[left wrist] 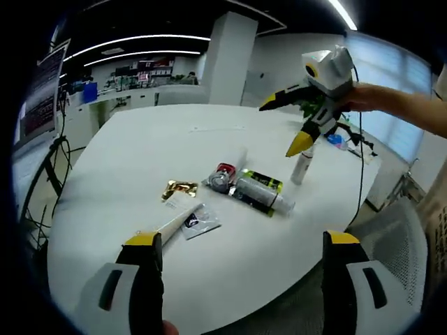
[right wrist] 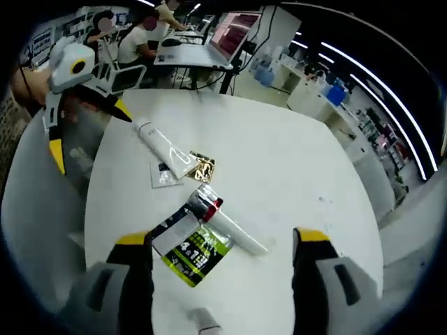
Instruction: Arrange the skincare products in the storage area until every visible bottle or jar stands upright without overlapping.
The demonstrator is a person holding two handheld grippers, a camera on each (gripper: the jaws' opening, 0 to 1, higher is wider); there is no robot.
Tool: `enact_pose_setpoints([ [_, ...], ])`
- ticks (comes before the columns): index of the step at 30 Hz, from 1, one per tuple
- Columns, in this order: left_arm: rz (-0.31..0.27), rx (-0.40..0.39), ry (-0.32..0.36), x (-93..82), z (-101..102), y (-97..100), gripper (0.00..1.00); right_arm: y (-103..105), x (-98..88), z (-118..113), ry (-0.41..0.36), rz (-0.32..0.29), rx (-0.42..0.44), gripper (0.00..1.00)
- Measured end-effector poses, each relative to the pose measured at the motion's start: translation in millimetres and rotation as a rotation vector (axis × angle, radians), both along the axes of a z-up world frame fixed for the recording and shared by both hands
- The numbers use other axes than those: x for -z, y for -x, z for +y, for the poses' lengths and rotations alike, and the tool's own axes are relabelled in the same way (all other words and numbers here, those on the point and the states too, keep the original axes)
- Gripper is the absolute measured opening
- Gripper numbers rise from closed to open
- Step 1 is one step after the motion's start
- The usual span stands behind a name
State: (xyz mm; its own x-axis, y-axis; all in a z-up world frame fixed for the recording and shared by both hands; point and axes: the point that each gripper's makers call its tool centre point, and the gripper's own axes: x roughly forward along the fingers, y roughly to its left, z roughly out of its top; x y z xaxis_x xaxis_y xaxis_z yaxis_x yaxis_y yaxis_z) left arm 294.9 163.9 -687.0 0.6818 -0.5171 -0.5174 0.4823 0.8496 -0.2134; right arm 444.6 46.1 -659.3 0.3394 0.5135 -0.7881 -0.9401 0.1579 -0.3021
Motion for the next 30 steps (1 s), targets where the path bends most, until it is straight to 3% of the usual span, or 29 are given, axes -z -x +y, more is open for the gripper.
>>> enact_pose_setpoints([
  [3,0.003,-0.002,0.004,0.3,0.3,-0.1,0.93,-6.4,8.7,9.3,0.052,0.008,-0.043,0.80],
  [8,0.011,0.000,0.000,2.5,0.6,0.3,0.93,-17.4,26.1,15.4,0.220,-0.021,-0.196,0.77],
  [14,0.018,0.006,0.004,4.5,-0.3,0.6,0.93,-27.2,52.2,16.6,0.353,0.004,-0.329,0.62],
  [22,0.029,-0.004,0.001,6.6,1.2,1.1,0.93,-37.9,94.6,15.7,0.445,0.088,-0.369,0.49],
  [30,0.051,0.000,-0.004,12.1,1.6,0.9,0.93,-36.6,114.5,27.1,0.439,0.131,-0.445,0.33],
])
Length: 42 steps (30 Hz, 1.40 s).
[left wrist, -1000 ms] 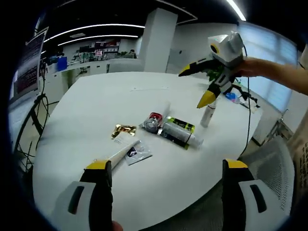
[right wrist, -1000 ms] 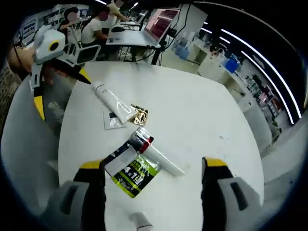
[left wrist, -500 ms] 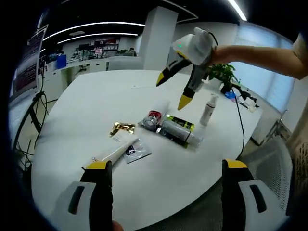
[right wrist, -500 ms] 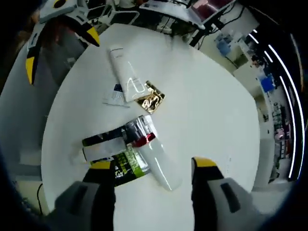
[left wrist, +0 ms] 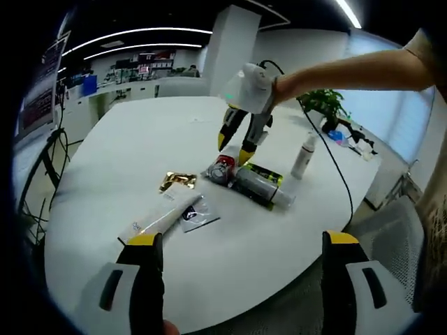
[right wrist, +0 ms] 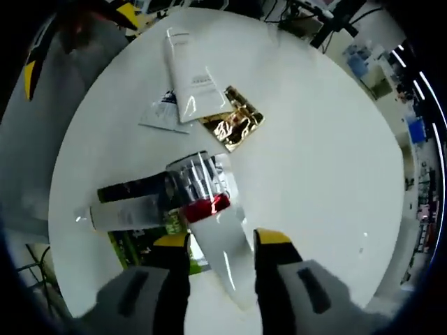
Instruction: Arrange the skincare products in the storage area until every visible bottle or jar stands upright without overlapping.
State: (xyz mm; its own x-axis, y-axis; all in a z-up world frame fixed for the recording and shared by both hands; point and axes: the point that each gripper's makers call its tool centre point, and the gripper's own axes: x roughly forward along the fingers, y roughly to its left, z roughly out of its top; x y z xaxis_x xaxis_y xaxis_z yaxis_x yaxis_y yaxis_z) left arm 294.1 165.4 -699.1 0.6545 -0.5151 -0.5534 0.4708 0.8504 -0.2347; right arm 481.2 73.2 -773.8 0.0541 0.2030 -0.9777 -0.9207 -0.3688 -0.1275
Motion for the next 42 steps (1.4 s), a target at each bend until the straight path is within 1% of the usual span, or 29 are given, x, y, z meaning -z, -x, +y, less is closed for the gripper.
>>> enact_pose_setpoints([
  [2,0.006,-0.002,0.002,0.9,0.0,-0.1,0.93,-1.1,3.1,0.8,0.003,-0.003,-0.016,0.34],
  [6,0.005,-0.005,-0.001,1.6,0.7,-1.0,0.92,-1.5,6.1,0.2,-0.006,0.022,-0.038,0.35],
  [10,0.014,0.021,-0.009,4.6,-4.0,0.8,0.92,0.4,7.9,0.6,0.003,0.036,-0.091,0.34],
  [14,0.028,0.041,-0.017,8.3,-7.2,2.4,0.92,-0.3,8.9,-0.3,0.015,0.055,-0.092,0.33],
  [16,0.029,0.045,-0.016,8.7,-7.9,2.9,0.93,1.4,8.9,-1.5,0.026,0.050,-0.103,0.31],
  [19,0.028,0.046,-0.017,8.7,-8.0,3.2,0.92,2.9,8.0,-3.5,0.020,0.035,-0.112,0.30],
  [25,0.018,0.043,-0.021,7.2,-7.3,2.4,0.92,3.8,4.9,-5.1,-0.018,-0.011,-0.102,0.28],
  [27,0.015,0.042,-0.019,6.6,-7.1,2.1,0.92,-0.6,5.2,-5.3,-0.023,-0.026,-0.092,0.28],
  [29,0.010,0.044,-0.022,5.9,-7.1,2.2,0.92,-2.5,4.1,-6.3,-0.014,-0.031,-0.056,0.27],
  [31,0.005,0.048,-0.015,4.8,-8.4,2.0,0.92,-0.9,0.1,-5.5,-0.017,-0.023,-0.045,0.27],
  [33,-0.001,0.054,-0.004,3.2,-9.8,2.0,0.92,-0.5,-7.5,-4.7,-0.040,-0.024,-0.021,0.27],
  [34,-0.008,0.056,-0.001,1.9,-10.4,1.9,0.92,0.3,-10.8,-3.6,-0.052,-0.023,-0.020,0.27],
  [35,-0.011,0.058,0.000,1.5,-10.8,1.9,0.92,0.3,-16.0,-1.8,-0.080,-0.020,0.002,0.27],
  [37,-0.017,0.064,0.001,0.3,-12.2,2.1,0.92,0.1,-22.1,-1.4,-0.095,-0.022,0.018,0.27],
  [38,-0.019,0.066,-0.001,-0.5,-12.8,2.4,0.92,-0.2,-31.0,0.1,-0.131,-0.029,0.057,0.27],
  [40,-0.023,0.068,-0.003,-1.2,-12.7,2.0,0.92,-0.9,-38.4,0.2,-0.161,-0.027,0.102,0.26],
  [42,-0.029,0.070,0.001,-2.9,-13.5,2.2,0.92,0.1,-48.9,0.9,-0.219,-0.017,0.160,0.26],
])
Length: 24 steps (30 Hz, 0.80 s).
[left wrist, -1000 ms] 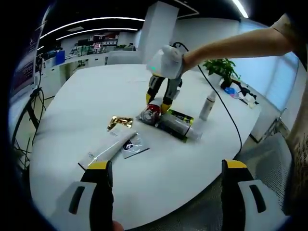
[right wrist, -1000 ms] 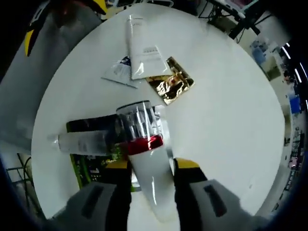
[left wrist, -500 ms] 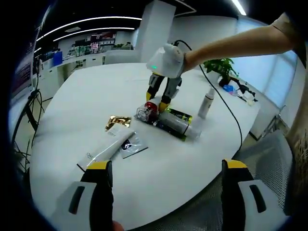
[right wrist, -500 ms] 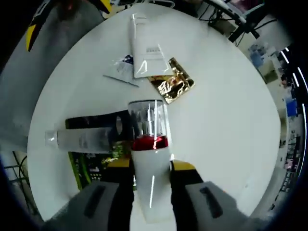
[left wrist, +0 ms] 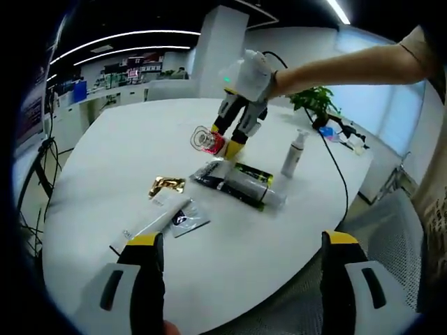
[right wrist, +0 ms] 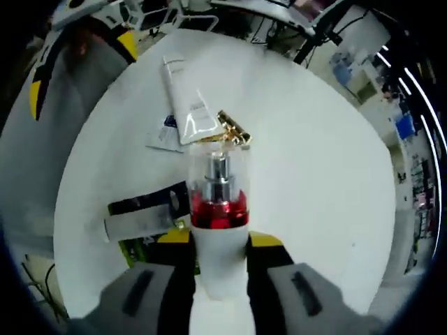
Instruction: Arrange the skincare products in the storage area until every visible bottle or jar stands upright without overlapping.
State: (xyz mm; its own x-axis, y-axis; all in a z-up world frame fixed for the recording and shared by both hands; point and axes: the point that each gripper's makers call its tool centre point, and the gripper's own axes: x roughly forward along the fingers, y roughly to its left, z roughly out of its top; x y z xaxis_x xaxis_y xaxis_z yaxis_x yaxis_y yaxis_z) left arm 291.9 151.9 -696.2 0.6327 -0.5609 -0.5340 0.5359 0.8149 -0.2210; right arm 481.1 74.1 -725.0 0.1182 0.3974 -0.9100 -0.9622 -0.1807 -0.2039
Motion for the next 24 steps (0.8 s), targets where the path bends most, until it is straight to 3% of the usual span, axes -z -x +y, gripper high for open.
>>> enact_pose_setpoints([
  [10,-0.027,0.026,0.000,-6.3,-4.5,2.4,0.92,12.5,-53.3,-8.8,-0.323,0.123,0.299,0.26],
  [15,-0.027,0.036,0.014,-11.2,-6.4,5.0,0.92,23.9,-76.5,-10.3,-0.408,0.148,0.334,0.26],
  [17,-0.029,0.042,0.023,-15.9,-8.7,5.4,0.92,34.3,-90.5,-8.4,-0.477,0.176,0.359,0.26],
  [22,-0.059,0.092,0.031,-35.3,-18.6,4.2,0.92,75.3,-122.0,-0.1,-0.640,0.266,0.357,0.26],
  [24,-0.056,0.103,0.077,-43.7,-25.9,4.6,0.92,89.7,-130.9,1.8,-0.680,0.292,0.361,0.26],
])
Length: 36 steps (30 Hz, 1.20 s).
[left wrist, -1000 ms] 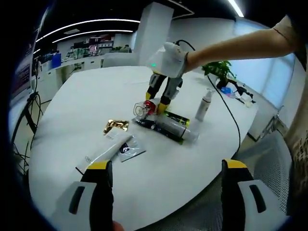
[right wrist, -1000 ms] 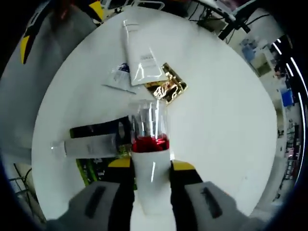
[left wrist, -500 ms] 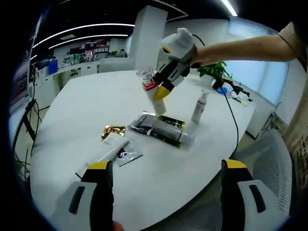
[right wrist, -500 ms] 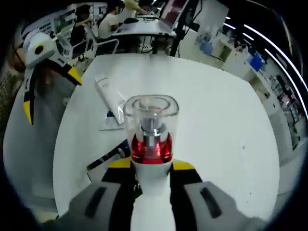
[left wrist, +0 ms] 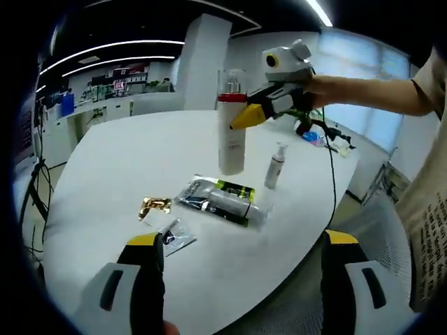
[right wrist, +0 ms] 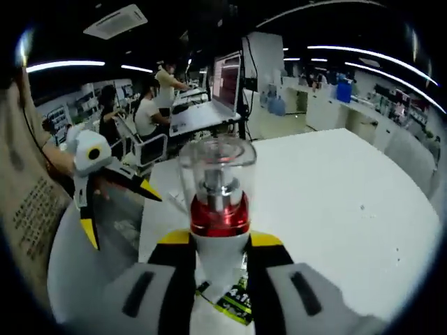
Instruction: Arrange the skincare products in the storage area until every visible bottle or jar stands upright without overlapping.
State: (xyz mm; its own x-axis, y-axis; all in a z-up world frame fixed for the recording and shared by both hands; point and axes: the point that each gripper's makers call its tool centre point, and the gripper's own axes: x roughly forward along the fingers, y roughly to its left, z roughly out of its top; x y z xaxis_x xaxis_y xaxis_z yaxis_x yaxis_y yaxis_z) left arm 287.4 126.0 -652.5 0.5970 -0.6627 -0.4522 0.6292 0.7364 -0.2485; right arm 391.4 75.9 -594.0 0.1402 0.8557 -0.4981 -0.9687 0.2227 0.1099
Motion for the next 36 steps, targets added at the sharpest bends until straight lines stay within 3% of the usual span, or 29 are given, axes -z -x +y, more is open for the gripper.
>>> enact_pose_setpoints([
  [9,-0.028,0.132,0.045,-21.4,-35.9,4.5,0.91,61.5,-18.4,-4.8,-0.088,0.024,-0.006,0.26],
  [17,-0.073,0.284,0.086,-48.6,-69.7,6.0,0.85,93.6,-24.0,-11.8,-0.120,0.060,-0.039,0.26],
  [25,-0.143,0.520,0.164,-87.1,-99.6,25.5,0.55,115.4,-35.0,-23.3,-0.167,0.083,-0.058,0.26],
  [36,-0.183,0.629,0.126,-92.8,-115.9,29.1,0.30,125.4,-54.0,-35.0,-0.258,0.097,-0.065,0.27],
])
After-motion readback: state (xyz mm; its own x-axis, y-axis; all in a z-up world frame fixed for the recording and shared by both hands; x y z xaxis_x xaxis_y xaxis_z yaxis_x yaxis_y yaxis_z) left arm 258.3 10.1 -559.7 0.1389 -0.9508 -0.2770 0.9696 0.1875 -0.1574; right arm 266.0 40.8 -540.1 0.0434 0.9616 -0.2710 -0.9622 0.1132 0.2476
